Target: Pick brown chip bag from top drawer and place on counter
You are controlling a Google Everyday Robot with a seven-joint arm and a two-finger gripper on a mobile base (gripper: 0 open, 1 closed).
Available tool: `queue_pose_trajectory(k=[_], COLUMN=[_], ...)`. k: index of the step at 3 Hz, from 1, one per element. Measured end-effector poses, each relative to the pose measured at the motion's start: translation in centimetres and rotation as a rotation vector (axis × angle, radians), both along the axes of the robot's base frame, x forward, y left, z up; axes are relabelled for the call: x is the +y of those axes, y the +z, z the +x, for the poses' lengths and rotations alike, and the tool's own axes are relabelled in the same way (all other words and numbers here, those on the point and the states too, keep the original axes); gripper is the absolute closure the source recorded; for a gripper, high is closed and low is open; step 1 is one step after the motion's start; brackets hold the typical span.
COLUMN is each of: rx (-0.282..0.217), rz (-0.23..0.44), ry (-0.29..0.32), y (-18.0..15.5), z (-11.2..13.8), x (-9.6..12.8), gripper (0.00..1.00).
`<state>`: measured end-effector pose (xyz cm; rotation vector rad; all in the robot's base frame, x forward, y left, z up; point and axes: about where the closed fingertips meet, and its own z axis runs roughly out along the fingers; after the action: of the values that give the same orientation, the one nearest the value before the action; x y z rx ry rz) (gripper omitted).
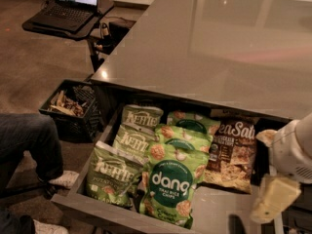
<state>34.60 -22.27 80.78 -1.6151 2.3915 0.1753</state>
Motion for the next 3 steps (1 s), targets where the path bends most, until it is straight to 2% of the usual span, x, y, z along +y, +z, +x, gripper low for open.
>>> queue_pose_trajectory(k=[1, 2, 3], rx=[-0.028, -0.086, -0.085], rz=[0.022, 0.027, 0.032], ry=[-0.045, -0.076, -0.077], y=[-4.4, -7.2, -7.3], z=[-0.1, 1.6, 1.6], x=[1.2, 1.7, 1.8], gripper=[0.00, 0.00, 0.00])
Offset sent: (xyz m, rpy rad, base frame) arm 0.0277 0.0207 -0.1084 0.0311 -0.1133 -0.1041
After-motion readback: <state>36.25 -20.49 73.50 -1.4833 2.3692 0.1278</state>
